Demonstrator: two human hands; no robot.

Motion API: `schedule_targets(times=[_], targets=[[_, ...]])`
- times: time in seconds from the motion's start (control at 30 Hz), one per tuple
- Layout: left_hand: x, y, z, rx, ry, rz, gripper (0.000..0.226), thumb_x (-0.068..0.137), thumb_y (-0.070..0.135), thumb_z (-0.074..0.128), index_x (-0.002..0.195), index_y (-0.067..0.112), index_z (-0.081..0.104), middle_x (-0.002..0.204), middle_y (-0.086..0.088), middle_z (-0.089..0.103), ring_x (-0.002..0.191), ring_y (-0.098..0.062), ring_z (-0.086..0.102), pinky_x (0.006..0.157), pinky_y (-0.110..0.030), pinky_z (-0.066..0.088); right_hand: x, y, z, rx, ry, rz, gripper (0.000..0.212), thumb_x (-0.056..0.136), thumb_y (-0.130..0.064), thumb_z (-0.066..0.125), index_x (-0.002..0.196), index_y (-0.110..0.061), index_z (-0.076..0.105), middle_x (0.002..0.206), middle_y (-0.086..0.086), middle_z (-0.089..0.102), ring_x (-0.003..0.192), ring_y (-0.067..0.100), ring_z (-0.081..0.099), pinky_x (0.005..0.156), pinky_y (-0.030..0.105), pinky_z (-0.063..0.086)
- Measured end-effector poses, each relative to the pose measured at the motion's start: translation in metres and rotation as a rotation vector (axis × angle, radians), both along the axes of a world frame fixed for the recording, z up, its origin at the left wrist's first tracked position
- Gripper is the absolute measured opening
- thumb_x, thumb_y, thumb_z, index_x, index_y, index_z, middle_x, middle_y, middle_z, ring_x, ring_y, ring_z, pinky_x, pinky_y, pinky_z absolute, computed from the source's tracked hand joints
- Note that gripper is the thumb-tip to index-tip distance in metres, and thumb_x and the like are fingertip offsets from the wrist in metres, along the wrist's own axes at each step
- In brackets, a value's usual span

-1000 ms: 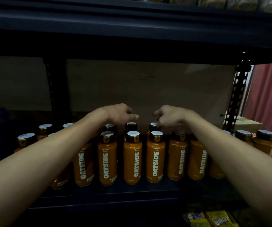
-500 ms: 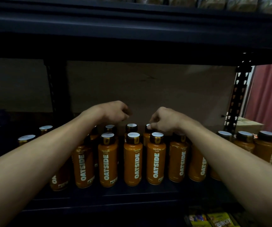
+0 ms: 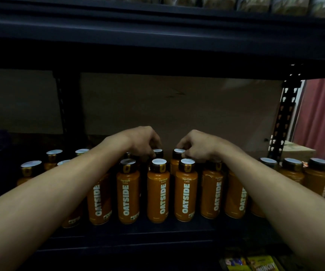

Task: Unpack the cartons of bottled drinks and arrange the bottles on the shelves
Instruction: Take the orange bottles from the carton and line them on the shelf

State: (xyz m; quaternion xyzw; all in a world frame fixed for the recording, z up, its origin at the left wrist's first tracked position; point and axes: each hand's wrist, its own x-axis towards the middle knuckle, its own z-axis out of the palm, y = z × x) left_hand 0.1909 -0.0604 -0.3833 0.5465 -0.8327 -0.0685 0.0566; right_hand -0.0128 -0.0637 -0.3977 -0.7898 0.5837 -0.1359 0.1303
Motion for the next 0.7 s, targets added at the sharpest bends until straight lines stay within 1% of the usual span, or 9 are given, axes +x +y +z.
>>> schedule_targets(times=[0.17, 0.3, 0.37, 0.5, 0.63, 0.7], targets=[[0.0031, -0.0029, -0.0042, -0.036, 0.030, 0.021, 0.034, 0.093, 0.024, 0.066, 0.126, 0.028, 0.062, 0.126, 0.005, 0.062, 0.115, -0.013, 0.058, 0.095, -0.033, 0.051, 0.0008, 0.0000, -0.0035, -0.056, 0.019, -0.006, 0.027, 0.097, -0.022, 0.065, 0.123, -0.025, 0.069, 0.122, -0.005, 0.064, 0.109, 0.013, 0.060, 0.089, 0.032, 0.052], [0.0028, -0.0035, -0.0076, -0.065, 0.072, 0.022, 0.027, 0.090, 0.029, 0.069, 0.117, 0.028, 0.067, 0.120, 0.006, 0.065, 0.110, -0.012, 0.060, 0.094, -0.033, 0.052, -0.0014, 0.0011, -0.0035, -0.075, 0.013, -0.015, 0.023, 0.096, -0.026, 0.068, 0.119, -0.024, 0.072, 0.116, -0.005, 0.067, 0.104, 0.012, 0.061, 0.086, 0.032, 0.054], [0.0012, -0.0028, -0.0072, -0.070, 0.076, 0.024, 0.026, 0.090, 0.030, 0.069, 0.116, 0.028, 0.068, 0.119, 0.006, 0.065, 0.109, -0.012, 0.060, 0.094, -0.033, 0.052, -0.0032, 0.0017, -0.0040, -0.074, 0.009, -0.020, 0.022, 0.095, -0.029, 0.068, 0.117, -0.024, 0.072, 0.114, -0.005, 0.067, 0.102, 0.012, 0.061, 0.086, 0.033, 0.054], [0.0010, -0.0023, -0.0067, -0.065, 0.076, 0.023, 0.026, 0.091, 0.030, 0.068, 0.117, 0.027, 0.067, 0.120, 0.007, 0.064, 0.108, -0.010, 0.058, 0.089, -0.028, 0.050, -0.0063, 0.0012, -0.0053, -0.084, 0.005, -0.027, 0.020, 0.094, -0.032, 0.069, 0.113, -0.025, 0.072, 0.112, -0.006, 0.067, 0.102, 0.011, 0.062, 0.083, 0.031, 0.054], [0.0007, -0.0011, -0.0073, -0.066, 0.099, 0.022, 0.025, 0.090, 0.030, 0.069, 0.115, 0.026, 0.068, 0.120, 0.007, 0.063, 0.111, -0.011, 0.057, 0.090, -0.028, 0.049, -0.0061, -0.0006, -0.0062, -0.083, 0.001, -0.031, 0.019, 0.094, -0.032, 0.070, 0.111, -0.026, 0.072, 0.113, -0.005, 0.066, 0.103, 0.013, 0.062, 0.088, 0.036, 0.056], [0.0001, -0.0007, -0.0077, -0.067, 0.105, 0.024, 0.026, 0.090, 0.031, 0.069, 0.116, 0.024, 0.068, 0.117, 0.007, 0.063, 0.110, -0.010, 0.057, 0.086, -0.026, 0.048, -0.0059, -0.0010, -0.0062, -0.087, 0.002, -0.030, 0.019, 0.093, -0.032, 0.070, 0.112, -0.026, 0.072, 0.113, -0.005, 0.066, 0.104, 0.013, 0.062, 0.089, 0.036, 0.056]])
